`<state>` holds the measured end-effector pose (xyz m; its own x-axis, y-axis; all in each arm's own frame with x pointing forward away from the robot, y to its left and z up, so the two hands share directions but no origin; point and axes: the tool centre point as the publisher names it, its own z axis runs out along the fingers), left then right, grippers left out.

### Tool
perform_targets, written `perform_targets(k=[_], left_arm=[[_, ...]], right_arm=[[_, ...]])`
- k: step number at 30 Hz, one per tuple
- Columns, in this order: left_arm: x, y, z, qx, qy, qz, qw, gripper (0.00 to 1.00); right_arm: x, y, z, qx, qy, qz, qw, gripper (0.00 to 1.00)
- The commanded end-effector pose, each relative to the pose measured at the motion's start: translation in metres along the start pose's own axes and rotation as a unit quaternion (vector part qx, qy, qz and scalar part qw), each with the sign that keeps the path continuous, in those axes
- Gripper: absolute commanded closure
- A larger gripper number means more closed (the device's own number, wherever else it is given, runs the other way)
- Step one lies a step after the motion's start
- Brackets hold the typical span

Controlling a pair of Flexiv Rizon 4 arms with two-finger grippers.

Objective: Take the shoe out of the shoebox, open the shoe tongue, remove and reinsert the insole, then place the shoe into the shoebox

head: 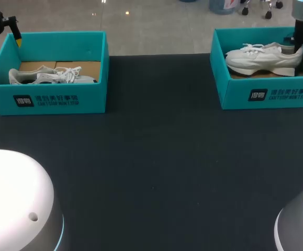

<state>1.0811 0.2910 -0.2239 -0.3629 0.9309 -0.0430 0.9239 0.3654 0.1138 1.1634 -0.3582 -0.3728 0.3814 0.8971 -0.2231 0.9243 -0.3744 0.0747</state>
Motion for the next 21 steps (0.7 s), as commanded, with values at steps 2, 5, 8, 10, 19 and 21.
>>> perform_targets(k=[2,5,8,10,19,21], left_arm=[[0.000,0.000,0.000,0.000,0.001,0.001,1.000,0.00],[0.000,0.000,0.000,0.000,0.001,0.001,1.000,0.00],[0.000,0.000,0.000,0.000,0.001,0.001,1.000,0.00],[0.000,0.000,0.000,0.000,0.001,0.001,1.000,0.00],[0.000,0.000,0.000,0.000,0.001,0.001,1.000,0.00],[0.000,0.000,0.000,0.000,0.001,0.001,1.000,0.00]], right_arm=[[-0.012,0.005,-0.023,0.008,0.013,-0.004,1.000,1.00],[-0.015,0.003,-0.035,0.001,0.018,-0.011,1.000,1.00],[-0.017,-0.001,-0.050,-0.006,0.023,-0.017,1.000,1.00],[-0.019,-0.003,-0.059,-0.013,0.025,-0.018,0.999,1.00],[-0.025,-0.013,-0.112,-0.062,0.038,-0.005,0.997,1.00],[-0.027,-0.015,-0.122,-0.072,0.034,-0.007,0.997,1.00]])
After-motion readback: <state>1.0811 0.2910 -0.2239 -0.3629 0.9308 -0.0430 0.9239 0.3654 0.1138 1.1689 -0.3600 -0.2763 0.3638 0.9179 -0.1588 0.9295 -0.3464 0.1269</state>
